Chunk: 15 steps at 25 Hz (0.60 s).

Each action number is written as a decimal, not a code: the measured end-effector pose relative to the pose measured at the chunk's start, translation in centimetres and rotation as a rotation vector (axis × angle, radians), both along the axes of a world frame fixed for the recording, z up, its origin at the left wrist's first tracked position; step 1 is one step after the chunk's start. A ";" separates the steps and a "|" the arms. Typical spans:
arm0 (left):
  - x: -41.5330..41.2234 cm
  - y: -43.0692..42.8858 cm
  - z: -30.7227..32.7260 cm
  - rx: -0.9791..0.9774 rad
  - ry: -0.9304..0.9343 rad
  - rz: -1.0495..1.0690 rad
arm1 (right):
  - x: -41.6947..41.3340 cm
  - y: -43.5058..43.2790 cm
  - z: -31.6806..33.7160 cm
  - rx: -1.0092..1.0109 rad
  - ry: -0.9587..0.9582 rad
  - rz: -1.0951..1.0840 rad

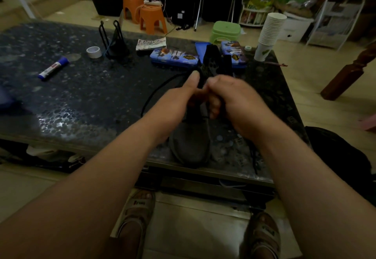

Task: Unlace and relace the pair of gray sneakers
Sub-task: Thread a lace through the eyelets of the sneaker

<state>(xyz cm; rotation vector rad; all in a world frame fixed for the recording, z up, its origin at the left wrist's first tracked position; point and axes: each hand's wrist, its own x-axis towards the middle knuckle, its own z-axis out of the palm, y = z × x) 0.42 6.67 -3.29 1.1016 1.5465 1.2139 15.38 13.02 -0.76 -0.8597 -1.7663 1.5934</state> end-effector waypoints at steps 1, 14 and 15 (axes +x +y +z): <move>0.9 0.1 0.2 0.033 -0.116 -0.038 | -0.1 -0.8 -0.4 0.115 -0.123 0.051; -9.8 -2.7 0.1 0.228 -0.546 0.708 | 3.4 0.8 -4.8 -0.056 -0.412 -0.333; -10.4 -2.9 0.1 0.248 -0.537 0.742 | 3.3 0.9 -5.0 -0.098 -0.421 -0.351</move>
